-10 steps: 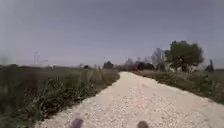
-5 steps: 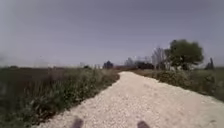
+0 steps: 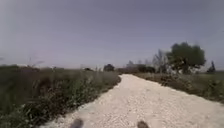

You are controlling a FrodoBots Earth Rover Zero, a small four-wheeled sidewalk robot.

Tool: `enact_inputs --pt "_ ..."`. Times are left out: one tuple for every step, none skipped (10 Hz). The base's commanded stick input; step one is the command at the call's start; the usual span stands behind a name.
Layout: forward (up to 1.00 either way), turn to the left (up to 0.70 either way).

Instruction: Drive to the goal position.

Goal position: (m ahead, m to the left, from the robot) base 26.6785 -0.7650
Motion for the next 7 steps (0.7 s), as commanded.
enact_inputs --pt "0.67 -0.21" --pt "0.67 0.0" --pt "0.67 0.0" --pt "0.67 0.0" --pt "0.67 0.0" --pt "0.67 0.0" --pt "0.67 0.0"
